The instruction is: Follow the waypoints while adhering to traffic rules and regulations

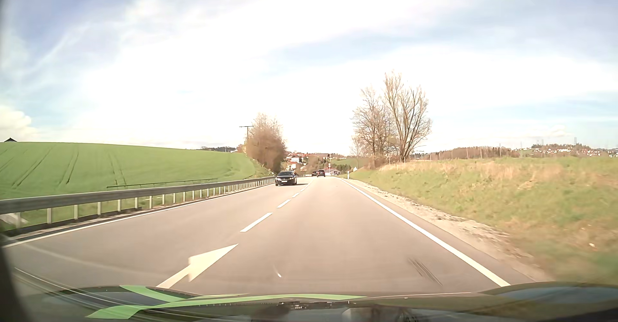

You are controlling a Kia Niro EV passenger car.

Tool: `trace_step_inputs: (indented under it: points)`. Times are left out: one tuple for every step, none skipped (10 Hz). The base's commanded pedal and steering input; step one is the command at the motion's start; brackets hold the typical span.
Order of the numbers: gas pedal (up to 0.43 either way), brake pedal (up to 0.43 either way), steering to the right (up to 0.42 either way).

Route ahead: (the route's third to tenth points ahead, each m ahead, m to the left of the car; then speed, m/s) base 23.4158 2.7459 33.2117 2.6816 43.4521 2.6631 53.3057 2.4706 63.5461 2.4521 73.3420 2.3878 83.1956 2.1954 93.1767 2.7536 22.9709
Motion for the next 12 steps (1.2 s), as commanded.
trace_step_inputs:
  points:
    - [0.138,0.000,-0.003]
    - [0.130,0.000,-0.002]
    - [0.087,0.000,-0.002]
    - [0.079,0.000,-0.002]
    - [0.079,0.000,-0.002]
    - [0.087,0.000,-0.002]
    - [0.118,0.000,-0.002]
    - [0.138,0.000,-0.002]
    - [0.138,0.000,-0.002]
    - [0.150,0.000,-0.003]
    - [0.150,0.000,-0.003]
    - [0.150,0.000,-0.003]
